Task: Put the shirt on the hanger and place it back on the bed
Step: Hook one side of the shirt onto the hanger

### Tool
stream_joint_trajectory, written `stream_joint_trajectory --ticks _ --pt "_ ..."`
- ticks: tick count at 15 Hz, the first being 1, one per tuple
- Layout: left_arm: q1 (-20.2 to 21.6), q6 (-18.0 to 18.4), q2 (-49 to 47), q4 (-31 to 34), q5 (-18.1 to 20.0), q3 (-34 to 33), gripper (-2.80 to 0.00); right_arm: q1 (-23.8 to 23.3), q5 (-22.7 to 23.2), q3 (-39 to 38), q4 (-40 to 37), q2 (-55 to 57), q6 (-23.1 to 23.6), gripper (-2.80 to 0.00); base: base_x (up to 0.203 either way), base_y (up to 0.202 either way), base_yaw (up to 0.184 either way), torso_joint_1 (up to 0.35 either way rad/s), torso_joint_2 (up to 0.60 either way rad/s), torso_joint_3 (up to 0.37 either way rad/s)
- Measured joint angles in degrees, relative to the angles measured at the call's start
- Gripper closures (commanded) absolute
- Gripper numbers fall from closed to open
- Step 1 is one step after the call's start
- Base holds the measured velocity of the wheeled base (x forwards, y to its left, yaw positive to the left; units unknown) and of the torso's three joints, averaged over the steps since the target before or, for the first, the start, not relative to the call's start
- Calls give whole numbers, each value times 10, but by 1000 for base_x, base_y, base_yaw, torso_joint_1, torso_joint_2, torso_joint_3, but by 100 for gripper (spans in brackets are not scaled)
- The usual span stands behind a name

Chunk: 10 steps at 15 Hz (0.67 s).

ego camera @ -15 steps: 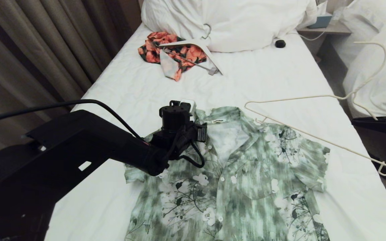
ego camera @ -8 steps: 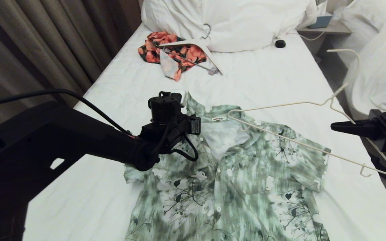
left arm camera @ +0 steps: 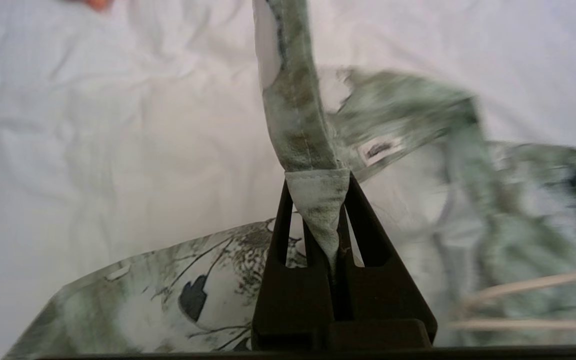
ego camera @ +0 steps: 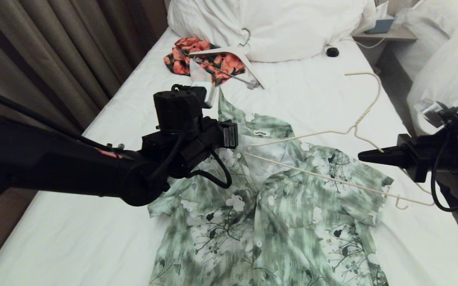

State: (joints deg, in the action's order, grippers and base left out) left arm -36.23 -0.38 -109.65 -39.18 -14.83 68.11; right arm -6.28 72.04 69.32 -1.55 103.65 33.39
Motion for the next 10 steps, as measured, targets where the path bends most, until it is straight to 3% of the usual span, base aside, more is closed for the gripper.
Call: stream_joint_trajectory --ticks 5,10 --pt "-68 5 30 28 -26 13 0 74 -20 70 1 43 -20 0 0 0 0 0 0 0" --pt "-136 11 23 74 -39 79 0 115 -21 92 20 60 -31 0 0 0 0 0 0 0"
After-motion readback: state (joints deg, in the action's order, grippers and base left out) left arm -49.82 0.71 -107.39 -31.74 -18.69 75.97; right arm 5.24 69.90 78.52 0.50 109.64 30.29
